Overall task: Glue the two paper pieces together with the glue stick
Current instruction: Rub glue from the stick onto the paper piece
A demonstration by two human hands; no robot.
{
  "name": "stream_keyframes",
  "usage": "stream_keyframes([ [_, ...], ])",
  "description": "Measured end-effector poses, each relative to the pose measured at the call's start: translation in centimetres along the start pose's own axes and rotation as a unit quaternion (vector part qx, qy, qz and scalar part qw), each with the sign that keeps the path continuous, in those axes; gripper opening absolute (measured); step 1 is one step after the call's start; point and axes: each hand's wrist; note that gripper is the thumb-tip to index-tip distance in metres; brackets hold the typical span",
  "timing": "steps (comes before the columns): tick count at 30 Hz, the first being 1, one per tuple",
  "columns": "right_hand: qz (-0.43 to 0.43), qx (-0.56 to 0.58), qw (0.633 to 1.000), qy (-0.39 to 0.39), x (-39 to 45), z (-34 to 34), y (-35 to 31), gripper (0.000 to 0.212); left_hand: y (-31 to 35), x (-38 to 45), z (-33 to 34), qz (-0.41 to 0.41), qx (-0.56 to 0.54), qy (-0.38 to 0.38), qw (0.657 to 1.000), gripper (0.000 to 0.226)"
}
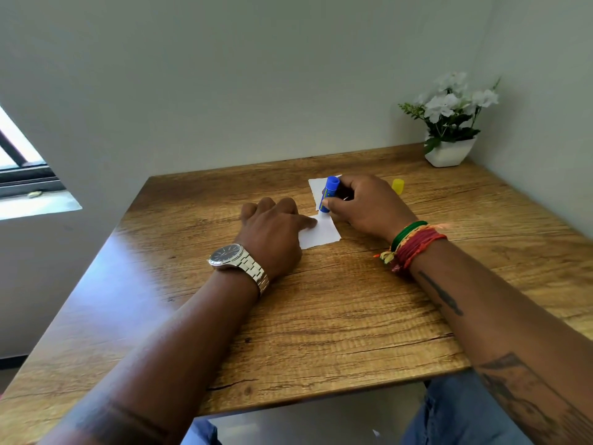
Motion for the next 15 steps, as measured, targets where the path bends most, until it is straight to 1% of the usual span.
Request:
stream_keyframes([
  [5, 0.003, -0.013, 1.000, -0.011, 0.10, 0.12, -0.19, 0.026, 0.12, 0.19, -0.28, -0.008, 0.000, -0.019, 1.000, 0.059],
  [11, -0.006, -0.044, 0.999, -0.023, -0.27, -0.03, -0.61, 0.024, 0.34, 0.17, -0.51, -0.017, -0.006, -0.022, 1.000, 0.057],
  [15, -0.013, -0.048, 0.998, -0.043, -0.58, -0.38, -0.83, 0.018, 0.40, 0.17, -0.48, -0.020, -0.010, -0.020, 1.000, 0.056],
])
Point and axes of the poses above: each hand's wrist, its own x-axis towards the middle knuckle, its own z-axis out of the palm, y = z × x, and after that the axes turned 13 degrees about -y, right-handed
